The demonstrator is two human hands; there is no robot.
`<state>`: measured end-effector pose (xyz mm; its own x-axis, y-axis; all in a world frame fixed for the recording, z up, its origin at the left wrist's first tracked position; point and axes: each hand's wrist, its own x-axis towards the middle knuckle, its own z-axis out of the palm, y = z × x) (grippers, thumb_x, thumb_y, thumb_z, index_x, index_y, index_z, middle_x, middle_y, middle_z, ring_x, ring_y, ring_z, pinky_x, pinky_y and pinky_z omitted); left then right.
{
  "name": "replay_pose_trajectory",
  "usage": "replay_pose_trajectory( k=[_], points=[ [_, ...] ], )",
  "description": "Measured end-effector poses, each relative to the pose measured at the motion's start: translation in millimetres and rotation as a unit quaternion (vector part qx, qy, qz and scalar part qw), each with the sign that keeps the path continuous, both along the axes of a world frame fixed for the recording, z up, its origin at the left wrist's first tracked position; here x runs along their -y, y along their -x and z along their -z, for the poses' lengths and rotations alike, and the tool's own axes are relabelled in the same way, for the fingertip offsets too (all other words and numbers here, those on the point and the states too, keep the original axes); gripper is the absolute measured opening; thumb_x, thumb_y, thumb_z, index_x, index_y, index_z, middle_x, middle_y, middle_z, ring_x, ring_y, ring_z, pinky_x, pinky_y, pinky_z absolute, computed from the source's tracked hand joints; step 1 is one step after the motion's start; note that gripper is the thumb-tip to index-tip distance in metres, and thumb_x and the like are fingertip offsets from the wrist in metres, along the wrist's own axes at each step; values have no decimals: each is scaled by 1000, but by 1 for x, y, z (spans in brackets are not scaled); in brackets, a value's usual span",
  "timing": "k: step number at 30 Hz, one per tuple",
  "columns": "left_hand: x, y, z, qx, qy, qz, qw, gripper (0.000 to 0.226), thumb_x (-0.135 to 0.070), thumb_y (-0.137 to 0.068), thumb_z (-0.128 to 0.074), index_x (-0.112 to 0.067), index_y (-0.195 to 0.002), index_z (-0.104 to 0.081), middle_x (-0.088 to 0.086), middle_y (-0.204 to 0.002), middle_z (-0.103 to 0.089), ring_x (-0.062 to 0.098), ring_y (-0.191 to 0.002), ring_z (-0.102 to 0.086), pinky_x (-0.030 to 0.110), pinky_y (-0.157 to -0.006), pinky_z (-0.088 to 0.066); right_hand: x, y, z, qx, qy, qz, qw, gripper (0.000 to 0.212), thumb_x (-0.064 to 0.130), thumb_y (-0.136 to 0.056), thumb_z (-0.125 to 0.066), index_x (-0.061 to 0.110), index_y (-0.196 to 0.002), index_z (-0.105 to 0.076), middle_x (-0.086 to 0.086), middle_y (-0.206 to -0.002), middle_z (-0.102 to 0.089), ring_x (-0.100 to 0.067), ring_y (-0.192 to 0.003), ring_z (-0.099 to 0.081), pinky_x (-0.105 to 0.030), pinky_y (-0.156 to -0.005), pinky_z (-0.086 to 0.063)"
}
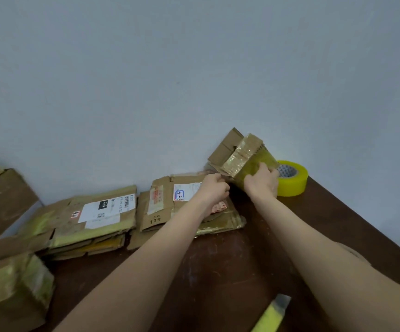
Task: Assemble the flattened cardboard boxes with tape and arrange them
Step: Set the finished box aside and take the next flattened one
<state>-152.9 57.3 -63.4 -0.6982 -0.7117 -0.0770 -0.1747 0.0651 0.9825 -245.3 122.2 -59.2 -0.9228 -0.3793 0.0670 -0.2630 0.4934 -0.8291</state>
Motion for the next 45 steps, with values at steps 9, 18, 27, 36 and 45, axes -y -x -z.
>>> replay_pose_trajectory(
  k=[9,18,27,36,45],
  points=[
    [49,-115,-11,144,317,-201,916,41,-9,-94,-43,-11,-134,-52,6,-135,-55,22,-126,-50,31,-106,-35,-1,-45,18,53,-8,-172,984,39,27,-92,-60,8,-126,-58,-9,-125,-61,-27,-111,-58,-35,-89,-48],
    [36,-167,3,155,296,-158,929,49,-39,-100,-42,-14,-143,-42,5,-145,-46,21,-132,-42,31,-107,-31,33,-78,13,326,227,-113,911,17,6,-92,-59,5,-108,-62,-9,-91,-66,-20,-78,-63,-31,-60,-55],
    [23,-194,-58,-30,135,-261,955,109,-56,-76,-70,-20,-152,-2,7,-157,-21,26,-141,-28,46,-114,-29,-25,-127,-42,237,349,-217,881,19,8,-94,-55,18,-110,-62,-2,-102,-71,-13,-77,-69,-27,-61,-56],
    [-62,-252,-66,-18,214,-201,956,99,-59,-57,-83,-20,-135,-36,-2,-130,-53,5,-115,-56,29,-95,-49,-109,-170,-29,46,205,-403,891,55,12,-78,-78,33,-115,-44,13,-114,-60,-7,-107,-60,-28,-91,-51],
    [-128,-320,6,-23,139,-123,982,98,-60,-53,-78,-40,-138,-34,-11,-133,-54,13,-124,-52,39,-104,-44,-149,-211,42,-75,101,-395,910,110,72,-61,-65,37,-151,-13,9,-144,-41,-11,-131,-41,-44,-103,-44]
  ],
)
